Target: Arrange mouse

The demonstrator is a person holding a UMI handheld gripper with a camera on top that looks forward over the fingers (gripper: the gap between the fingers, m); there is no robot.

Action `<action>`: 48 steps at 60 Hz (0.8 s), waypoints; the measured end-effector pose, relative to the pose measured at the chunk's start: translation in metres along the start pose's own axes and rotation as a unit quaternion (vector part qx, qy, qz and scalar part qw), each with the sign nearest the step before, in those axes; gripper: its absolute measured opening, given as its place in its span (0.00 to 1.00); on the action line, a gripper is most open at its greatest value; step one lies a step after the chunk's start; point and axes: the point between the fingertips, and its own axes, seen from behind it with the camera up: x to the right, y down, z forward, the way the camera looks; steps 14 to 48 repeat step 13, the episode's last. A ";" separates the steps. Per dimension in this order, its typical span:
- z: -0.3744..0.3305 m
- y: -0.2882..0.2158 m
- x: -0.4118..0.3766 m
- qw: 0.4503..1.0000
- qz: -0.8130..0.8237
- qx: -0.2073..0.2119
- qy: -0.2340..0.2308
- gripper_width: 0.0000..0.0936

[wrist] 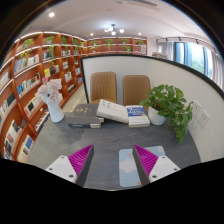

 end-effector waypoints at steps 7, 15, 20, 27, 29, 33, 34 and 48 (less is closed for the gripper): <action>-0.003 0.005 -0.009 1.000 -0.002 -0.001 -0.003 0.83; -0.005 0.008 -0.013 1.000 -0.004 -0.002 -0.006 0.83; -0.005 0.008 -0.013 1.000 -0.004 -0.002 -0.006 0.83; -0.005 0.008 -0.013 1.000 -0.004 -0.002 -0.006 0.83; -0.005 0.008 -0.013 1.000 -0.004 -0.002 -0.006 0.83; -0.005 0.008 -0.013 1.000 -0.004 -0.002 -0.006 0.83; -0.005 0.008 -0.013 1.000 -0.004 -0.002 -0.006 0.83; -0.005 0.008 -0.013 1.000 -0.004 -0.002 -0.006 0.83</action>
